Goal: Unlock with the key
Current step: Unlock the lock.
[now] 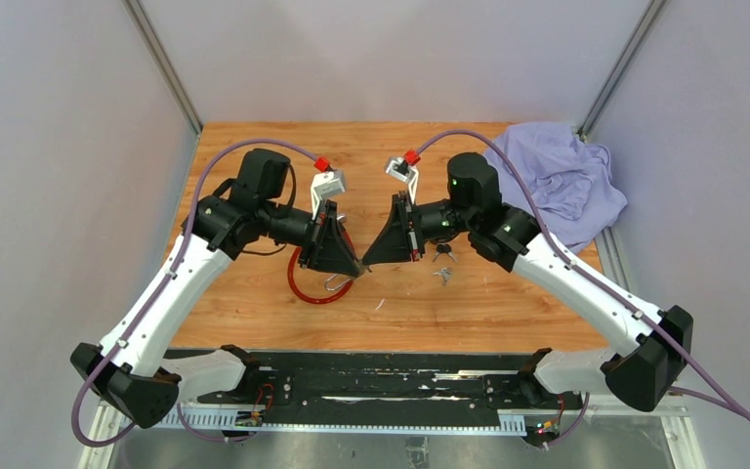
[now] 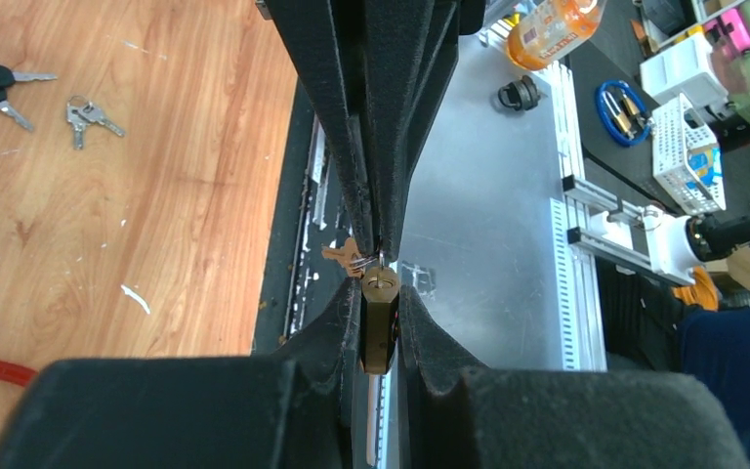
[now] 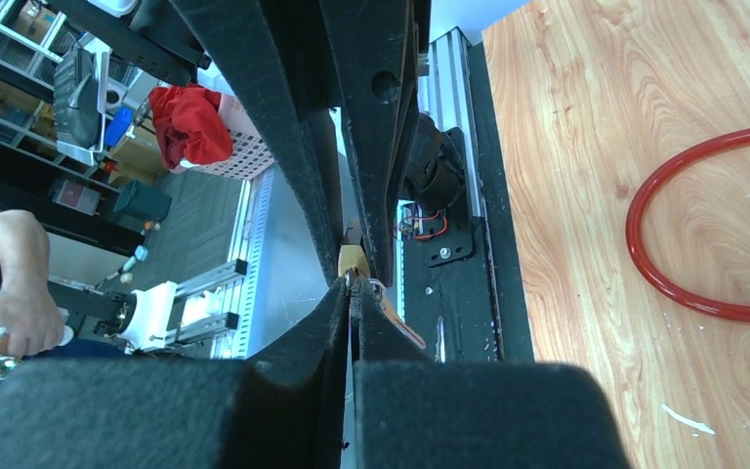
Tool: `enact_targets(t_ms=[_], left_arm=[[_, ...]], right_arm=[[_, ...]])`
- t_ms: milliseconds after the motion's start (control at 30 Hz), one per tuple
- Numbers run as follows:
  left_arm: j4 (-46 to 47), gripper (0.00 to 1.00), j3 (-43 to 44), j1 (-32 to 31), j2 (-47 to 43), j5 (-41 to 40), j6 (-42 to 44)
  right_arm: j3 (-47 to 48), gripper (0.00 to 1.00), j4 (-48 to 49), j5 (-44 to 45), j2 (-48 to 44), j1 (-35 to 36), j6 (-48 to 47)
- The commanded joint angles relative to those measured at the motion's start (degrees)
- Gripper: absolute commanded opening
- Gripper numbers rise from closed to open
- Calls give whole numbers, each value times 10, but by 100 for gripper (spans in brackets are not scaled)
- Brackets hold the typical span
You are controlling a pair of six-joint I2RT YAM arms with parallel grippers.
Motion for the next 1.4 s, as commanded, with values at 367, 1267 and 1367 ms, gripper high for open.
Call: enact_targets(t_ms=[367, 1267, 1367], left_arm=[[-60, 0, 118, -6, 35, -180, 199], [-46, 0, 84, -43, 36, -179, 114], [4, 0, 75, -40, 40, -137, 36]], right_arm=[[9, 1, -21, 25, 50, 15, 141], [-53, 63, -16, 147, -91, -45, 42], [-107, 67, 21, 152, -136, -44, 19]])
